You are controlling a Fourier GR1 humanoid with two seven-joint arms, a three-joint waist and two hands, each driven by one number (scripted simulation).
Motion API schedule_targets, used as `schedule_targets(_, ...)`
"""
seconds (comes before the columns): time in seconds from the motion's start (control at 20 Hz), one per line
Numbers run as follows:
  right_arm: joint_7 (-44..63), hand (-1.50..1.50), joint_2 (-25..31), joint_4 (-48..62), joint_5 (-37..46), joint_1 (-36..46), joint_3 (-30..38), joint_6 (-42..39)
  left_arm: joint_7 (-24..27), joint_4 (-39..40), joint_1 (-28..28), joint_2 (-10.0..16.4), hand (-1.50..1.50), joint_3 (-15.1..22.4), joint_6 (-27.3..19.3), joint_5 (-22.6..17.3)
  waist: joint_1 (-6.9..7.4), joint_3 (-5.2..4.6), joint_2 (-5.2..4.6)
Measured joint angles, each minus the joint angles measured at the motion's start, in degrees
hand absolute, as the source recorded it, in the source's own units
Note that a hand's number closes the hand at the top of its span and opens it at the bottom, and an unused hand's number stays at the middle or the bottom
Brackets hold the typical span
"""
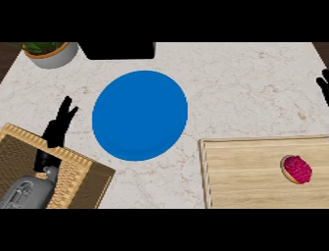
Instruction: Pick the cupcake from the tray and place it in the plate
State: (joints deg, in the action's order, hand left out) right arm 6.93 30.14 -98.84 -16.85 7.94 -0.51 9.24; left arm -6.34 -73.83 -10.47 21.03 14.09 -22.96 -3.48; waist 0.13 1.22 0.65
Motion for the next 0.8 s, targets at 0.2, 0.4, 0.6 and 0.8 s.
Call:
schedule_targets(0.2,1.59,-1.5,-3.81,-0.52,-1.49,1.31,-0.97,0.55,3.12,-3.75,-0.34,0.17,0.0,0.12,2.4,-3.32,0.13,-0.35,-0.16)
schedule_targets(0.4,2.65,1.5,0.28,-0.95,5.46,4.23,-5.81,-1.31,5.21,-5.27,-1.45,0.99,0.0,0.43,5.55,-5.79,0.87,-1.42,-0.15)
schedule_targets(0.6,0.41,-1.5,-0.16,1.25,16.92,-0.64,-12.88,2.21,6.32,-5.66,-2.11,1.38,0.0,0.9,7.73,-7.65,0.32,-1.3,-0.5)
schedule_targets(0.8,-5.61,-1.5,-5.17,2.96,22.1,-7.52,-17.4,6.03,6.46,-6.64,-2.64,1.45,0.0,0.16,9.33,-7.3,-0.1,-1.15,-0.56)
